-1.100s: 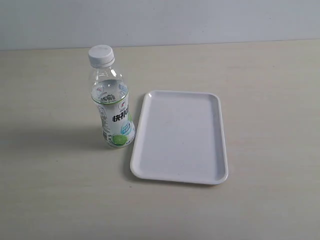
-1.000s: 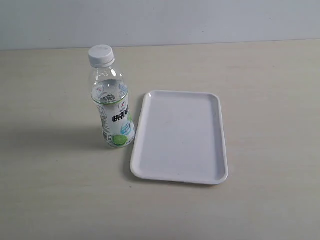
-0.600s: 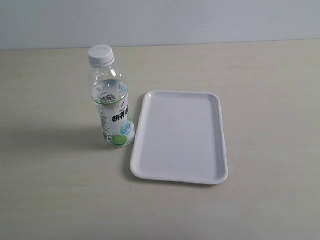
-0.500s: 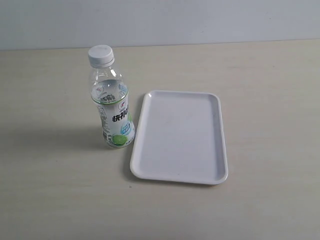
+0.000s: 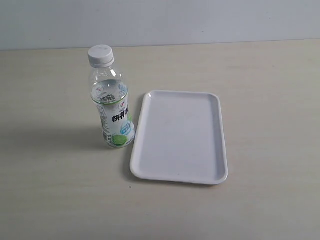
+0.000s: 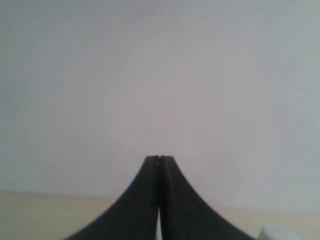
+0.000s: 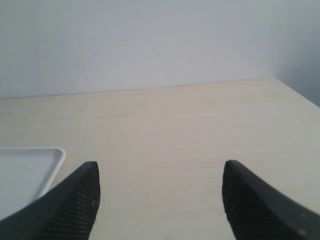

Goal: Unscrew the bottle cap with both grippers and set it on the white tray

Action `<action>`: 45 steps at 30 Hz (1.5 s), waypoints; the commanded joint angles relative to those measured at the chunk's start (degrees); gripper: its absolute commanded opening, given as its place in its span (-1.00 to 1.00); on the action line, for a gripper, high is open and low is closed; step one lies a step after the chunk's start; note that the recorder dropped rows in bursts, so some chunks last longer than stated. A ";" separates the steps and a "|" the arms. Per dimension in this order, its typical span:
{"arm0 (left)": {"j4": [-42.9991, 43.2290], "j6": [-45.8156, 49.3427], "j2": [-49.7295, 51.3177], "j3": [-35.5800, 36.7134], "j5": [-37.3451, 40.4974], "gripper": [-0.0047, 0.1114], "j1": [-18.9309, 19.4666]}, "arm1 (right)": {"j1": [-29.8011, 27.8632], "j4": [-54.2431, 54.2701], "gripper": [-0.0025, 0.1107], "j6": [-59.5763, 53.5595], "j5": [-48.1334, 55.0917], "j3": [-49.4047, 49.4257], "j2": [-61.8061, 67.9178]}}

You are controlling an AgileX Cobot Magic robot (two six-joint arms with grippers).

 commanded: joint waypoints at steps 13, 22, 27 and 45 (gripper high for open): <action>34.51 5.23 50.65 -0.36 -33.70 0.60 -0.27 | -0.27 -0.08 0.20 0.00 -0.46 0.26 -0.28; 37.82 3.59 61.40 -7.65 -33.91 0.70 -0.27 | -0.27 -0.08 0.20 0.00 -0.46 0.26 -0.28; 38.56 1.53 67.16 -12.97 -33.91 0.70 -0.27 | -0.27 -0.08 0.20 0.00 -0.46 0.26 -0.28; 43.11 -4.36 76.08 -23.42 -33.91 0.68 -2.29 | -0.27 -0.08 0.20 0.00 -0.46 0.26 -0.28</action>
